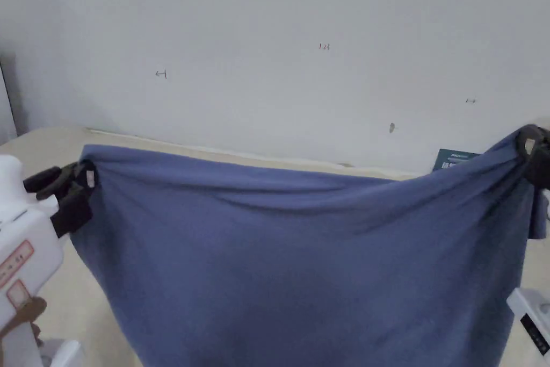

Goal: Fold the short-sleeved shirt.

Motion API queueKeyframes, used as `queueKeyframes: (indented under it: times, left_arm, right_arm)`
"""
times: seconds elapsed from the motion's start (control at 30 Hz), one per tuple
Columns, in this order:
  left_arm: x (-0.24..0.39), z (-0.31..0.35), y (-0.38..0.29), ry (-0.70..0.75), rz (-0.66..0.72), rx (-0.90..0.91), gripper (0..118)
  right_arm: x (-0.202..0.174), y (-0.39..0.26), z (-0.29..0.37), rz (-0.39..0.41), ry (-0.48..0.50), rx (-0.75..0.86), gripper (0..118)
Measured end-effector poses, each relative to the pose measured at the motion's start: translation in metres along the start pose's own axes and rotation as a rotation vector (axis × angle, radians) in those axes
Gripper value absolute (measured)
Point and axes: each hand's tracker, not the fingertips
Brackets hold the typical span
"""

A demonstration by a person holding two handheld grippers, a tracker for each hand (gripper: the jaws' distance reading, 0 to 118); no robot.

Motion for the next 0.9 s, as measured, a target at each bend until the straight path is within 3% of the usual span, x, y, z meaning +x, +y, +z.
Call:
queueKeyframes:
  times: [0.17, 0.27, 0.37, 0.5, 0.9]
  left_arm:
    - [0.002, -0.036, 0.087, -0.033, -0.001, 0.048, 2]
    - [-0.001, -0.056, 0.113, -0.023, -0.013, 0.05, 2]
    - [-0.003, -0.075, 0.124, 0.0, -0.037, 0.054, 3]
    - [-0.012, -0.105, 0.128, 0.005, -0.021, 0.034, 2]
    - [-0.027, -0.193, 0.151, 0.0, -0.017, 0.052, 2]
  right_arm:
    - [-0.017, 0.074, -0.001, 0.063, -0.064, 0.078, 2]
    - [-0.017, 0.096, -0.015, 0.039, -0.077, 0.069, 2]
    - [-0.021, 0.102, -0.034, 0.019, -0.086, 0.07, 2]
    - [-0.034, 0.102, -0.07, 0.082, -0.111, 0.052, 2]
    - [-0.039, 0.106, -0.165, 0.13, -0.128, -0.005, 2]
